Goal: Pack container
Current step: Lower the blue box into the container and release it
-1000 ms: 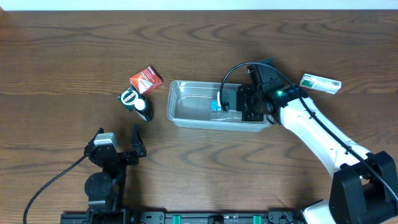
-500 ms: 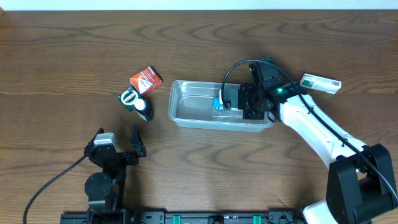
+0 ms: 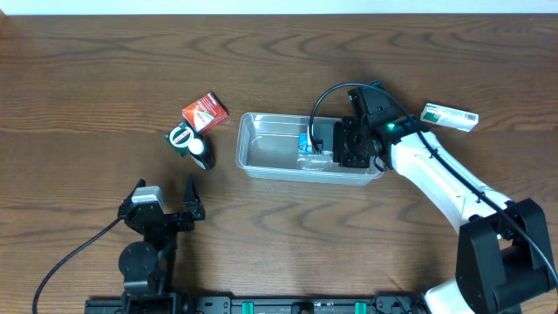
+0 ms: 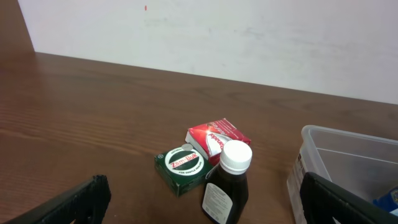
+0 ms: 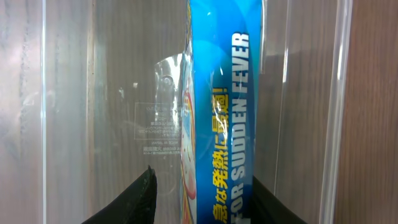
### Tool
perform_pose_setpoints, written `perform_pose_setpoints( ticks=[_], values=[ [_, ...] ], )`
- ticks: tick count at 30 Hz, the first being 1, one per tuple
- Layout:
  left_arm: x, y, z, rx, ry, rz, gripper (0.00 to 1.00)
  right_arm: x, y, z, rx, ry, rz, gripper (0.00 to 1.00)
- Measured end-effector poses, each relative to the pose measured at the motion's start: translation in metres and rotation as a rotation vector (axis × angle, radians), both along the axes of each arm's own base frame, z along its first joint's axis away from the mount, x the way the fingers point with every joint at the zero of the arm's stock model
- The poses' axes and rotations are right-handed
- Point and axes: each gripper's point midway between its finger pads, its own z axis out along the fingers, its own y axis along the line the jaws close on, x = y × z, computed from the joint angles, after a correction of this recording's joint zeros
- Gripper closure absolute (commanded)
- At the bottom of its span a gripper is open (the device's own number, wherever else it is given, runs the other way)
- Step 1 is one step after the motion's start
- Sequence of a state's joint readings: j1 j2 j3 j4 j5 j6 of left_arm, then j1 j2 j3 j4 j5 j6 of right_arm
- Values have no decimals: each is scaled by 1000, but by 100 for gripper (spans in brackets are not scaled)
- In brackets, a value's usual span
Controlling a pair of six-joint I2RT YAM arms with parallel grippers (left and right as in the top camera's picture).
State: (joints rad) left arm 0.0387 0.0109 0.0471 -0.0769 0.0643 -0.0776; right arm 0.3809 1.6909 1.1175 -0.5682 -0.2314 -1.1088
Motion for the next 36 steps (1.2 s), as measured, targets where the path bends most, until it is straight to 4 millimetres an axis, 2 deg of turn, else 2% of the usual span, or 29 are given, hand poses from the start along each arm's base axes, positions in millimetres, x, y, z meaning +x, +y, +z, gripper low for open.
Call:
perform_pose_setpoints(
  ticks=[11,14,20,22,26,31,34,36],
  values=[
    [0,0,0,0,0,0,2,-8,4,-1,7,39,-30,61],
    [0,0,0,0,0,0,2,-15,8,5,10,43,-23,60],
    [0,0,0,0,0,0,2,-21,6,51,67,-38,-54,53],
    [0,0,0,0,0,0,2,-23,8,70,95,-77,-63,53],
    [0,0,0,0,0,0,2,-29,13,94,136,-129,-59,54],
    [0,0,0,0,0,0,2,-30,12,111,165,-172,-70,55],
    [0,0,0,0,0,0,2,-30,12,111,175,-161,-94,55],
    [0,0,0,0,0,0,2,-29,12,111,186,-146,-121,59]
  ],
)
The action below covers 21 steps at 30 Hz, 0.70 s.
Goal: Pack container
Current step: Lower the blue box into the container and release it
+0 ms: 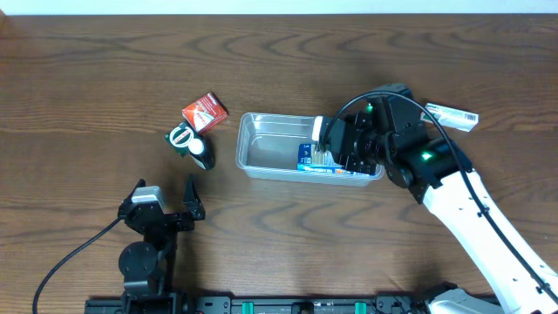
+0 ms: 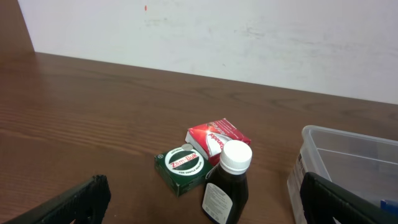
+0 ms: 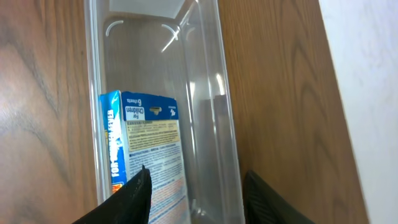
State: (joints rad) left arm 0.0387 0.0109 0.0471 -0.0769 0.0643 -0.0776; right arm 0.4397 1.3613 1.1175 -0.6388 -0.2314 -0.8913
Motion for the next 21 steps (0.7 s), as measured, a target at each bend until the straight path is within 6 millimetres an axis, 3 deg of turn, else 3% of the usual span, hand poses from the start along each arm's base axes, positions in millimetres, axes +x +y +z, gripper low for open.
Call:
perform_pose_setpoints(
  ticks=[7,12,21],
  values=[
    [0,0,0,0,0,0,2,-3,-2,-19,31,133,-112,92],
    [0,0,0,0,0,0,2,-4,-3,-27,51,195,-177,98],
    [0,0,0,0,0,0,2,-4,-2,-30,110,267,-293,99]
  ],
)
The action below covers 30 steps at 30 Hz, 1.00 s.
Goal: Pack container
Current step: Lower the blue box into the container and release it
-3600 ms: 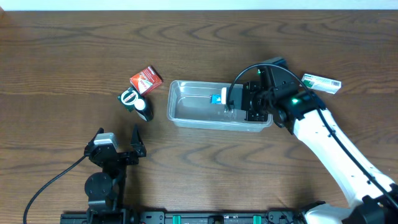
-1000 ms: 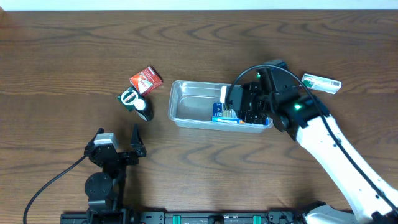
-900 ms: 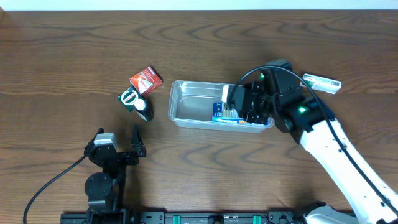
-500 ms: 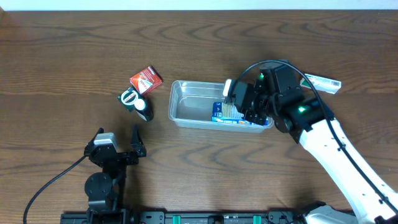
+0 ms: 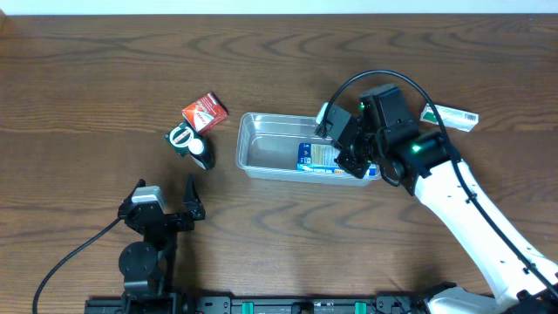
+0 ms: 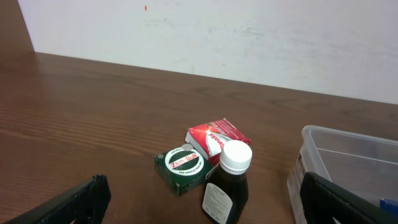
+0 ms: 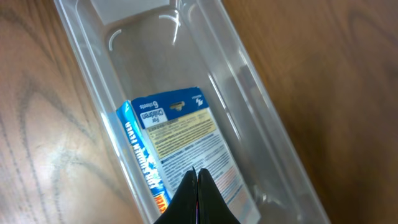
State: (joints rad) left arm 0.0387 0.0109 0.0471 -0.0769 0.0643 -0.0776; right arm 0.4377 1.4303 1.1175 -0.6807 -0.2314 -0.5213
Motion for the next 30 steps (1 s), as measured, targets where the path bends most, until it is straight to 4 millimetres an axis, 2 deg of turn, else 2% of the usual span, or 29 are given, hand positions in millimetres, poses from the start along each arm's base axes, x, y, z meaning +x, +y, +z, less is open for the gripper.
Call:
perform_pose_setpoints(
  ticks=[11,21,30],
  values=[
    [0,0,0,0,0,0,2,-7,-3,-46,-52,169,-38,99],
    [0,0,0,0,0,0,2,-14,-4,-71,-86,257,-36,99],
    [0,0,0,0,0,0,2,-18,-4,-84,-98,302,-32,99]
  ],
)
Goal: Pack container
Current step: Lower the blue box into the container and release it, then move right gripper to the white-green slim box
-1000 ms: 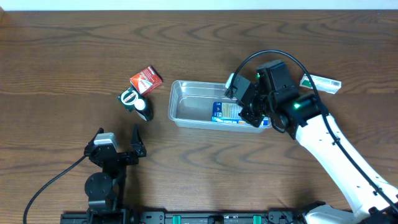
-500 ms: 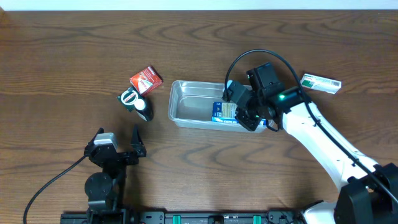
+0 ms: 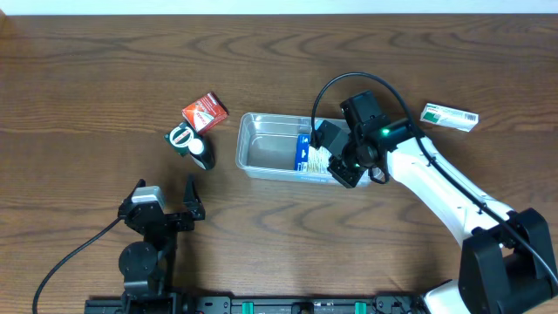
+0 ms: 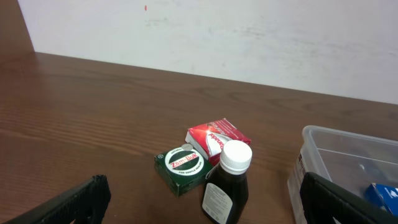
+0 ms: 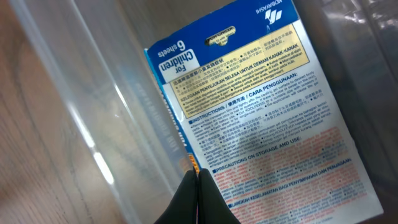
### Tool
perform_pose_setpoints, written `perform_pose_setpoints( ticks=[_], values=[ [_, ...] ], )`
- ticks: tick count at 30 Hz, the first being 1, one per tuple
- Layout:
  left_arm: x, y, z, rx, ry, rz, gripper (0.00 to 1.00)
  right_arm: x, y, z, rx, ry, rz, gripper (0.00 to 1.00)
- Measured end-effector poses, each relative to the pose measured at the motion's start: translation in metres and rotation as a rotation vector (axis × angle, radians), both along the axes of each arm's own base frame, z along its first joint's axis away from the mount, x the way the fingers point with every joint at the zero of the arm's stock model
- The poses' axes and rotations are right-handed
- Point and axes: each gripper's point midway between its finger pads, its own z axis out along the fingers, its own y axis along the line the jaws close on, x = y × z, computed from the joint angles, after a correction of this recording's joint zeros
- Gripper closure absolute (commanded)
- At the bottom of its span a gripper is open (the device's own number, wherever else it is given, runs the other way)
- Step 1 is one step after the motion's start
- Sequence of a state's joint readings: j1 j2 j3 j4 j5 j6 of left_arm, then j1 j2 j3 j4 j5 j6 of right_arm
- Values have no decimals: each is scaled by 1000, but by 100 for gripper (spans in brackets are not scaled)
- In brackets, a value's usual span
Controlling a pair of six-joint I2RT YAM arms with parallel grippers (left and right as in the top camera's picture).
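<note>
A clear plastic container [image 3: 261,144] lies at mid-table. A blue medicine box [image 5: 261,118] rests flat in its right half, printed back upward, also visible from above as the blue box [image 3: 304,150]. My right gripper [image 5: 198,186] is shut, with nothing between its fingers, and its tips sit at the box's near edge. From above, the right gripper [image 3: 338,162] hangs over the container's right part. My left gripper [image 3: 167,199] stands open near the front edge, far from everything.
Left of the container stand a red box [image 3: 205,111], a green round-label box [image 3: 181,136] and a dark bottle with a white cap [image 3: 202,153]. A green-and-white box [image 3: 450,116] lies at the right. The left wrist view shows the bottle [image 4: 227,183] ahead of the open left gripper [image 4: 200,190].
My right gripper, still shut, is now lower and further left, its tips at the blue box. The box shows slightly further left in the container. The left arm has not moved.
First my right fingers stood either side of the blue box, on edge inside the container. Then the gripper was open above and the box lay flat. Then it was shut above the container, and now its tips are down at the box.
</note>
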State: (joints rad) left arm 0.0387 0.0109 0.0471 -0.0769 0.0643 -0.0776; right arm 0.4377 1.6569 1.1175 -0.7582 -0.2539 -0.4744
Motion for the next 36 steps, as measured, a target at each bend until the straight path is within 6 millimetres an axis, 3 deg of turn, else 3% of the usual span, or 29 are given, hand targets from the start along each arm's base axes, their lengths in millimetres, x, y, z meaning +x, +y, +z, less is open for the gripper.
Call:
perform_pose_setpoints(
  ticks=[9,10,11,12,13,19,23,25,27,30,36],
  values=[
    [0,0,0,0,0,0,2,2,-4,5,-27,12,-9,97],
    [0,0,0,0,0,0,2,5,-4,12,-25,6,-14,86],
    [0,0,0,0,0,0,2,9,-2,21,-21,-3,-20,59],
    [0,0,0,0,0,0,2,16,-1,30,-13,-19,-29,21],
    [0,0,0,0,0,0,2,23,0,42,-5,-40,-31,1],
    [0,0,0,0,0,0,2,63,11,119,89,-222,-49,1],
    [0,0,0,0,0,0,2,86,12,148,123,-345,-82,1],
    [0,0,0,0,0,0,2,102,-2,153,103,-390,-180,1],
    [0,0,0,0,0,0,2,120,-32,155,68,-412,-355,1],
    [0,0,0,0,0,0,2,136,-99,153,25,-396,-707,1],
    [0,0,0,0,0,0,2,144,-225,152,86,-367,-1296,1]
  ],
)
